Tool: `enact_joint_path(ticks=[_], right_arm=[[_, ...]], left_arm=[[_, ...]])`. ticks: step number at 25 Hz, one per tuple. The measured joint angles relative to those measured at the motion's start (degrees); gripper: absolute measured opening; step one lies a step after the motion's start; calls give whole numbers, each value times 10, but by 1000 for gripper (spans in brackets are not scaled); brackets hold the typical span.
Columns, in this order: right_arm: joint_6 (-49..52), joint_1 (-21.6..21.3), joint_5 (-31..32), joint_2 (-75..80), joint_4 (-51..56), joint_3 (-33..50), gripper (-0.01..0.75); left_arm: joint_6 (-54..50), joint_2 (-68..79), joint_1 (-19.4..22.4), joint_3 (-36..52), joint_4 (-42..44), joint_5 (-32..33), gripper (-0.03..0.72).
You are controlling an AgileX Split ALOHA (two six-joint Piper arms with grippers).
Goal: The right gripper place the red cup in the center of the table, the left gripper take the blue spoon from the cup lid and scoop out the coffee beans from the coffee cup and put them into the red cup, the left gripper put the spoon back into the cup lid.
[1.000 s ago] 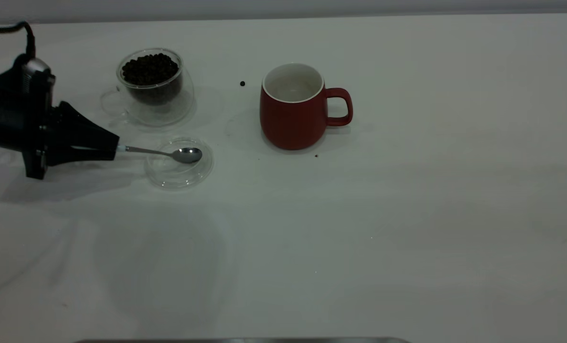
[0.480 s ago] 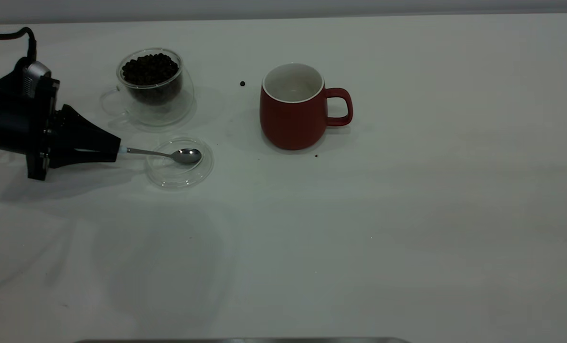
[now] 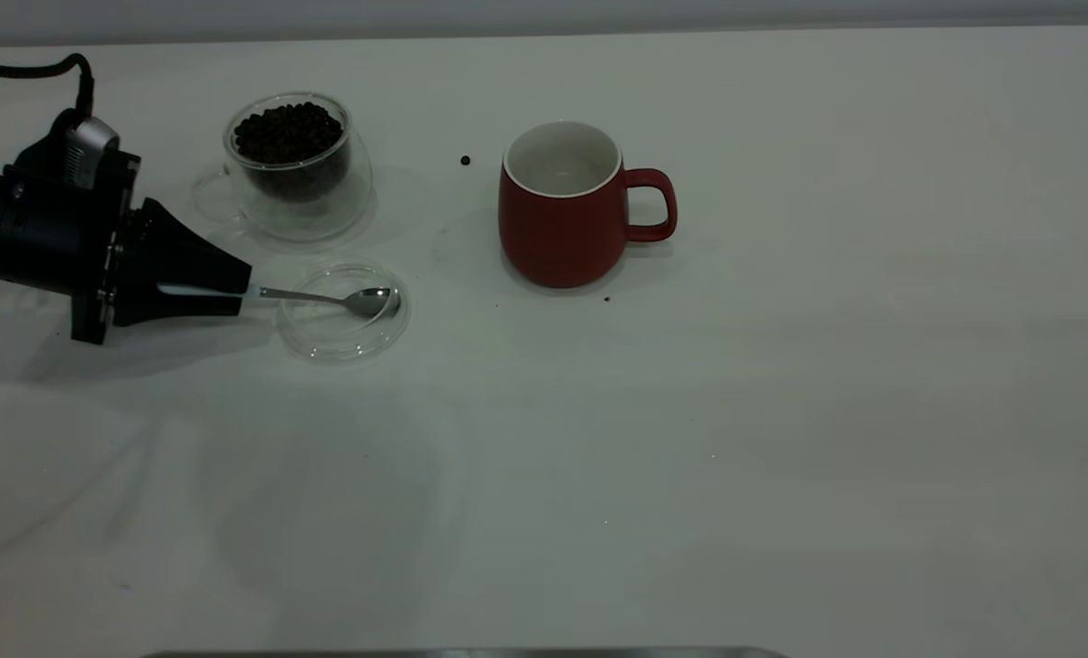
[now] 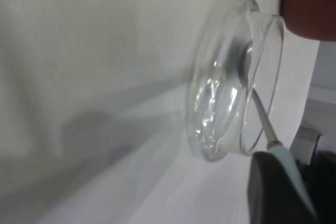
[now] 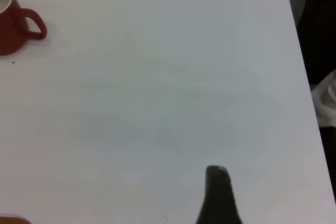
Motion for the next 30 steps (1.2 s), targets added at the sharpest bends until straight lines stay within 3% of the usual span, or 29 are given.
enact_joint_path(ticks=[6,10,16,21,25,30], right_arm=[[0,0,0,0,0,0,591],[0,0,0,0,0,0,591],[0,0,0,0,0,0,591],[0,0,0,0,0,0,591],[0,0,0,0,0,0,591],[0,0,0,0,0,0,591]], left_arm=[[5,0,0,-11,20,-15,491],[-16,0,0,-52,82,-15,586],[-145,-25,-1,-145,237,-9,599],[-283,-63,-1,-247,379,72,596],[-374,-108,-1,-310,444,93,596],[-442,-188,-1,-316,490,93,596]])
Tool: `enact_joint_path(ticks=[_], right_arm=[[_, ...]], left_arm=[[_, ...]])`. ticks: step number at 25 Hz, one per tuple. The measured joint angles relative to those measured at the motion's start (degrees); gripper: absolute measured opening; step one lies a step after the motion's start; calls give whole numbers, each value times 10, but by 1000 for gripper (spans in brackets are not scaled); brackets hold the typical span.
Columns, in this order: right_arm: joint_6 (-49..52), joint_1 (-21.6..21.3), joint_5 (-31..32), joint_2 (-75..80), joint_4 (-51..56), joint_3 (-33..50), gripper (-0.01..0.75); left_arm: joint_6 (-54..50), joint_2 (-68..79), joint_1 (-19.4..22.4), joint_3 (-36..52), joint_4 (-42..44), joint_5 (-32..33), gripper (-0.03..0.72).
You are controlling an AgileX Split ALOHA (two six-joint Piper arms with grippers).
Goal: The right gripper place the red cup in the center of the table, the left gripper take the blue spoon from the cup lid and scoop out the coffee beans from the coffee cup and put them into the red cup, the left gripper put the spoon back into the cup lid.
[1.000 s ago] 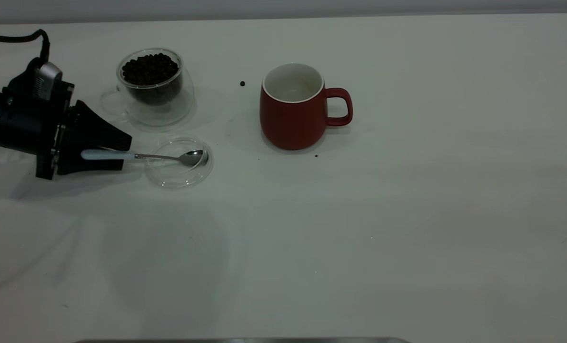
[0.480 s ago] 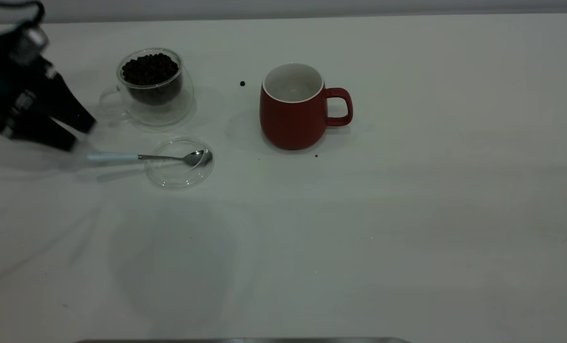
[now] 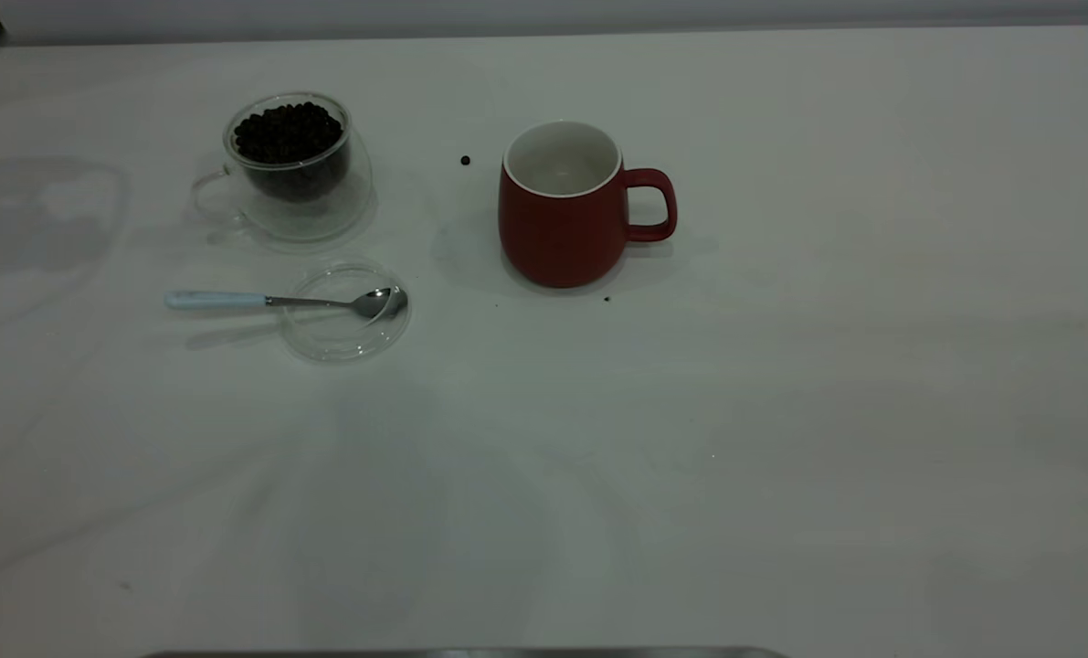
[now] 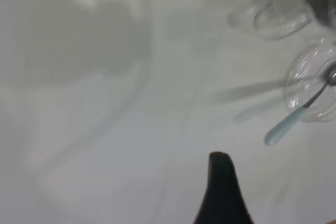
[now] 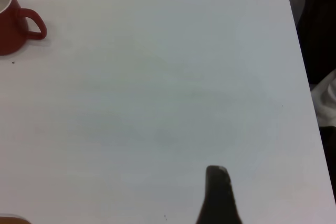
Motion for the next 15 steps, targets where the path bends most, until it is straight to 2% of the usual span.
enact_joint_path(ticks=[4,7,15], right_arm=[[0,0,0,0,0,0,591],[-1,0,0,0,0,0,591],[-1,0,0,0,0,0,591]], left_arm=[[-52,-76,-2,1,8,0,596],[-59,-146,-15,34,11,0,596],[-51,-397,-52,256,21,0,596]])
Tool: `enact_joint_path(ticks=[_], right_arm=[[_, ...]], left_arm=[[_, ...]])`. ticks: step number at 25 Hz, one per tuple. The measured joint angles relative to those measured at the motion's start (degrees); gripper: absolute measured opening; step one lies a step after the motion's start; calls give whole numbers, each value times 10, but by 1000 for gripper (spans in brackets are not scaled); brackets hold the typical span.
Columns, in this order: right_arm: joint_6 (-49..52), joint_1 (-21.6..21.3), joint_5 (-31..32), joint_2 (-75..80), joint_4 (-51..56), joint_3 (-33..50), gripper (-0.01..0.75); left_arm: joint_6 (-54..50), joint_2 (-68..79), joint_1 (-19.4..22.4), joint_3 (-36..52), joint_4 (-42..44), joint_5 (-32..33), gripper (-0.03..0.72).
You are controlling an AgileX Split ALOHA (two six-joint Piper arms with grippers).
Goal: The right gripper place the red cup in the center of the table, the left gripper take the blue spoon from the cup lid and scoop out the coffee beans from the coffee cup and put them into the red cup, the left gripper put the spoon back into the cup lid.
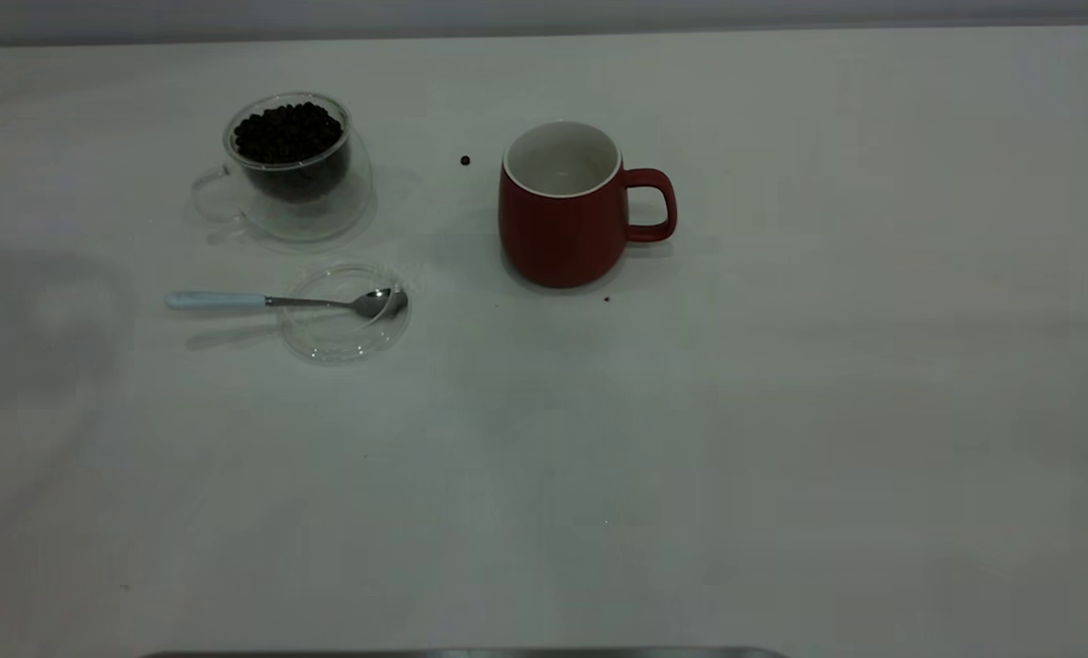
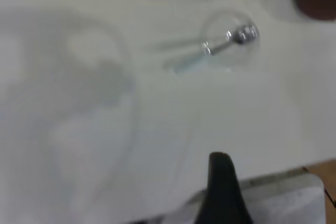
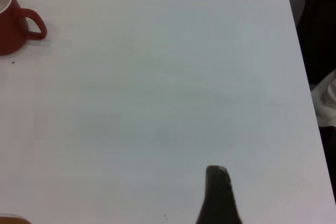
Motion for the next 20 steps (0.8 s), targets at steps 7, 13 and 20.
enact_joint_path(ticks=[7,13,20], right_arm=[[1,0,0,0,0,0,591],[1,0,0,0,0,0,591],[0,0,0,0,0,0,591]], left_arm=[[-6,-240,-7,158,-1,0,596],[-11,-435,-69,261,24,0,596],[-44,-577,-149,399,87,0,596]])
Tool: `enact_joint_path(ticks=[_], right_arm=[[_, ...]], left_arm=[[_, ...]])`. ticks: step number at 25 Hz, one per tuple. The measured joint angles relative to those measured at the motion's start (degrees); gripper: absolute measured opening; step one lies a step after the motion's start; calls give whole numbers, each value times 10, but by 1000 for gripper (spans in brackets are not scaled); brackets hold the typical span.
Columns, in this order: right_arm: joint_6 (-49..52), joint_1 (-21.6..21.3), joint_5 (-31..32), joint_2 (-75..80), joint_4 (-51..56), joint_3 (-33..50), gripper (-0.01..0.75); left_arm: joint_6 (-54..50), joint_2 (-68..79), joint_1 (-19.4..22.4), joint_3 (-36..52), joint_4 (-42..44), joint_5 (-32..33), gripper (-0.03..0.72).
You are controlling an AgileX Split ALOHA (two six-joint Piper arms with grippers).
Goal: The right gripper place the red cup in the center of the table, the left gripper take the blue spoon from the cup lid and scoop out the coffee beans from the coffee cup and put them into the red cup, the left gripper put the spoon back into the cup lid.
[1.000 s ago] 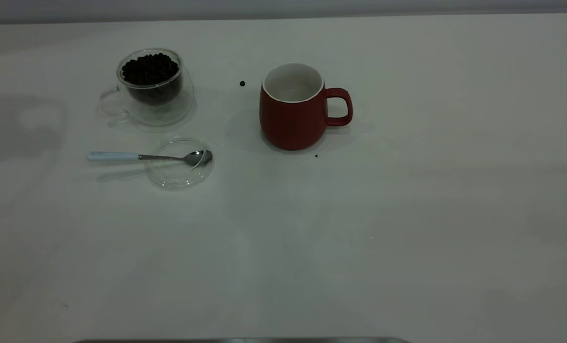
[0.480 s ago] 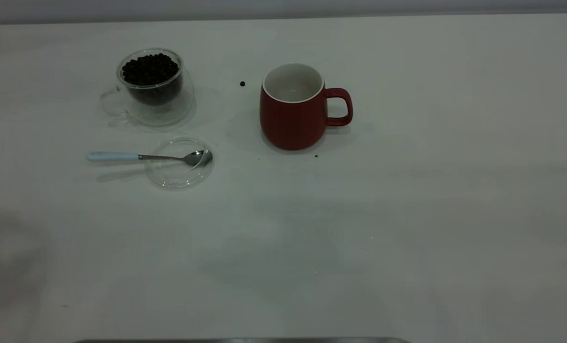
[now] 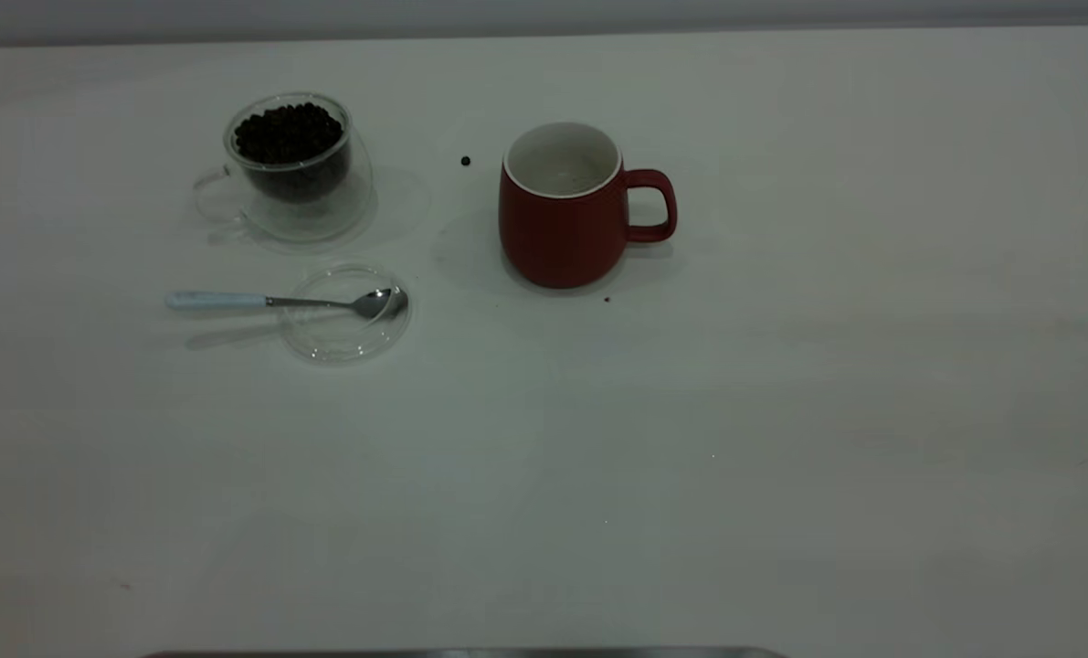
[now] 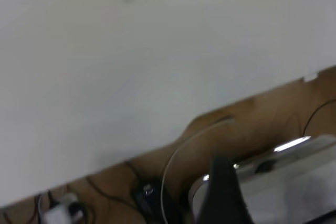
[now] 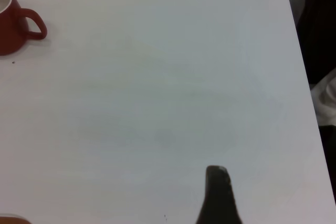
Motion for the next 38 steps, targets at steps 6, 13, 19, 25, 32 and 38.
enact_joint_path(ticks=[6,13,19,25,32,38], right_arm=[[1,0,0,0,0,0,591],[1,0,0,0,0,0,591],[0,0,0,0,0,0,591],[1,0,0,0,0,0,591],[1,0,0,0,0,0,591],[0,0,0,0,0,0,591]], left_arm=[[-35,-75,-3,87,40,-3,596],[-59,-122,-4,112,53,-21,596],[-59,-135,-4,112,53,-21,596],[-59,-135,-4,112,53,-21,596],[-56,-197,-4,112,53,-22,596],[-52,-293,4,112,61,-18,596]])
